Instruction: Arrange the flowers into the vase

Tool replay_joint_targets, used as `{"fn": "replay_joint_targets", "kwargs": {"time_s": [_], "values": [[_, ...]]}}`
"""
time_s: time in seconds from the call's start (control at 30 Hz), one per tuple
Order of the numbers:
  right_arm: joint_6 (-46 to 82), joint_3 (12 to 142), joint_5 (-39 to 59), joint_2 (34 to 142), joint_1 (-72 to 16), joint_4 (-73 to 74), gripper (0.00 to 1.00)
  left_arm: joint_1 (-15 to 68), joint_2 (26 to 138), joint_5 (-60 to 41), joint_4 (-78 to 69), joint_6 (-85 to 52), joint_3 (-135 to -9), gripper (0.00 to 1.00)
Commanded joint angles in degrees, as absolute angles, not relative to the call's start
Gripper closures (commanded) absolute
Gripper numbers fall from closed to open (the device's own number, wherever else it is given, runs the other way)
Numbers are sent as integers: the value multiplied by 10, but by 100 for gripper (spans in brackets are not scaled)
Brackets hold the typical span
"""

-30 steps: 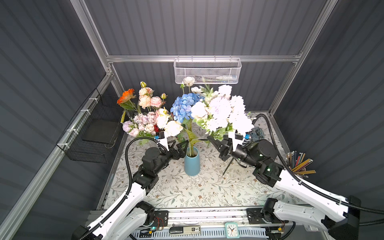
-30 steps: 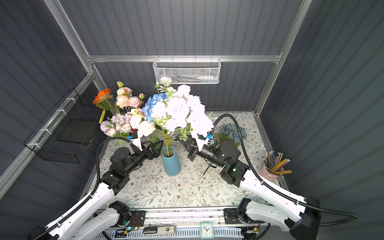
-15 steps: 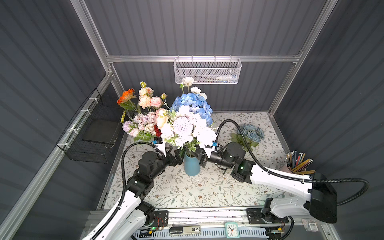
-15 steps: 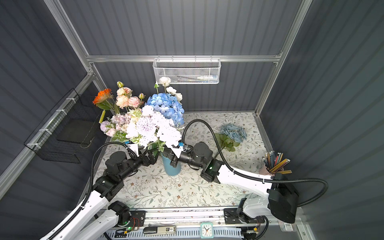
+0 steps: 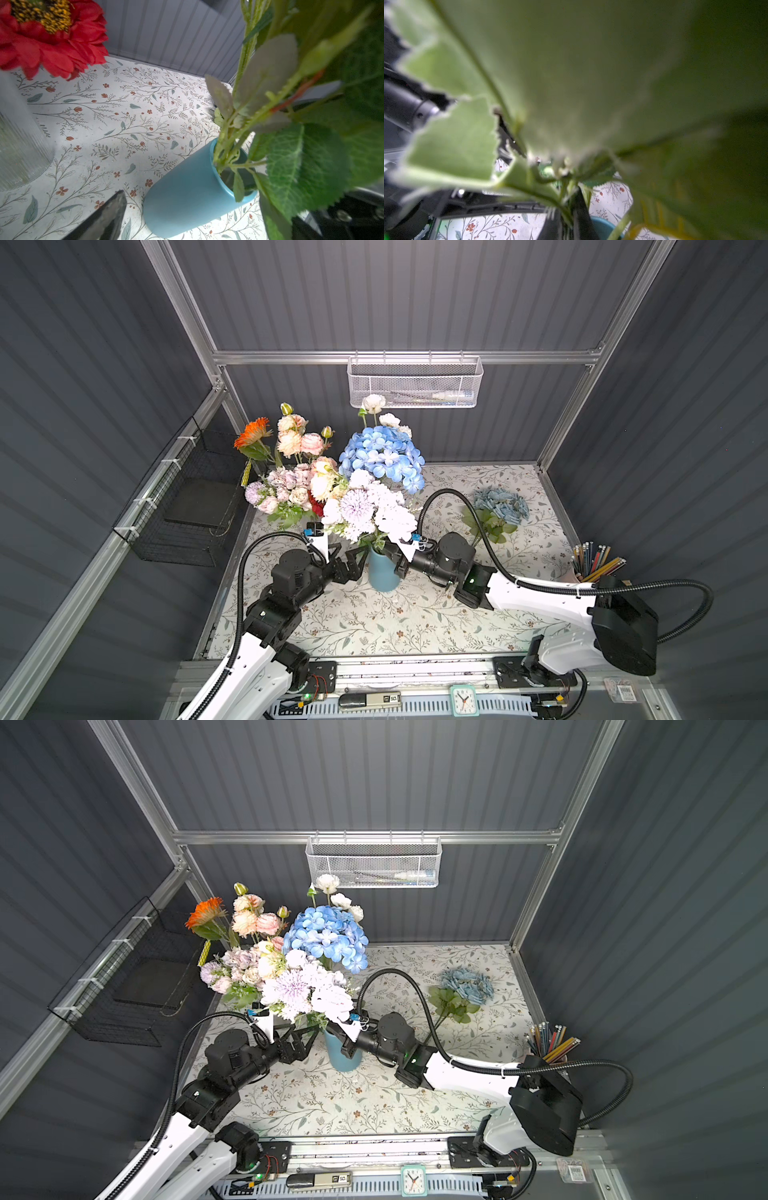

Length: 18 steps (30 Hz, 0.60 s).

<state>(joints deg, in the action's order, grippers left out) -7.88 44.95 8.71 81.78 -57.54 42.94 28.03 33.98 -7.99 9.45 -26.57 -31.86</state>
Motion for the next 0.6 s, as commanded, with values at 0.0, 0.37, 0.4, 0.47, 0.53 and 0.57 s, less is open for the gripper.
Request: {"fn": "replay_joint_targets", "kwargs": {"time_s": [0.0, 0.37, 0.4, 0.47, 0.53, 0.57], "values": [[-68, 434, 63, 827, -577, 451, 100, 279, 328, -105, 104, -260, -316, 0], [-50, 426, 42, 812, -577, 388, 71, 279, 315, -66, 87, -280, -302, 0], [-50, 426, 42, 806, -578, 383, 67, 279, 314, -62, 85, -282, -302, 0], [-53, 424, 39, 797, -578, 377, 62, 279, 315, -60, 83, -283, -303, 0], [-56, 423, 39, 787, -579, 374, 56, 279, 319, -61, 81, -283, -305, 0], [-56, 423, 39, 781, -579, 372, 54, 279, 321, -62, 81, -284, -306, 0]]}}
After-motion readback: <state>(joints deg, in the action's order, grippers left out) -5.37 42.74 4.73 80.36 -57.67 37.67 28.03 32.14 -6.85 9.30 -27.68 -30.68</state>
